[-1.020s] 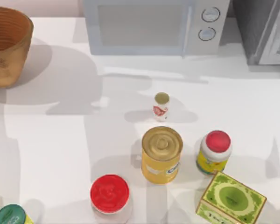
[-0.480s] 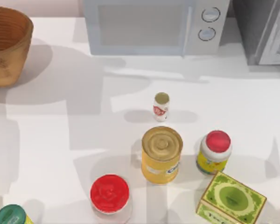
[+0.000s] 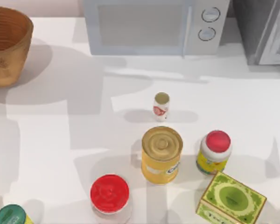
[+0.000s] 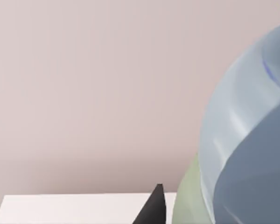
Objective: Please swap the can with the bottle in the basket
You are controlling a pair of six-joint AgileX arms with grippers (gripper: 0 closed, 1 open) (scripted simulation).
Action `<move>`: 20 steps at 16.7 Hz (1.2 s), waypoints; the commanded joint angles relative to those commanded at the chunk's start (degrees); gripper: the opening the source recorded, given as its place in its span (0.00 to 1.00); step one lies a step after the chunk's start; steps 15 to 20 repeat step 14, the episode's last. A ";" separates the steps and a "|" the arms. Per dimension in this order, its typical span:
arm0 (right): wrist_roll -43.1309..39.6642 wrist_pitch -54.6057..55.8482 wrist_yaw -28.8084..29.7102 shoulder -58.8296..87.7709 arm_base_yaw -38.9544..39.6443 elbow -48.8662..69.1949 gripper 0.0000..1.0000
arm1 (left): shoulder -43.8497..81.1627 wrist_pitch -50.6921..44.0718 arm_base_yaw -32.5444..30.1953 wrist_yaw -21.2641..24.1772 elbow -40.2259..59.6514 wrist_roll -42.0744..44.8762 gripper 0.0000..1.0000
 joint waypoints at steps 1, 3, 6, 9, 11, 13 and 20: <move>0.00 0.00 0.00 0.00 0.00 0.00 1.00 | 0.00 0.00 0.00 0.00 0.00 0.00 0.45; 0.00 0.00 0.00 0.00 0.00 0.00 1.00 | 0.00 0.00 0.00 0.00 0.00 0.00 0.60; 0.00 0.00 0.00 0.00 0.00 0.00 1.00 | 0.00 0.00 0.00 0.00 0.00 0.00 0.83; 0.00 0.00 0.00 0.00 0.00 0.00 1.00 | 0.00 0.00 0.00 0.00 0.00 0.00 1.00; 0.00 0.00 0.00 0.00 0.00 0.00 1.00 | 0.00 0.00 0.00 0.00 0.00 0.00 1.00; 0.00 0.00 0.00 0.00 0.00 0.00 1.00 | 0.00 0.00 0.00 0.00 0.00 0.00 1.00; 0.00 0.00 0.00 0.00 0.00 0.00 1.00 | 0.00 0.00 0.00 0.00 0.00 0.00 1.00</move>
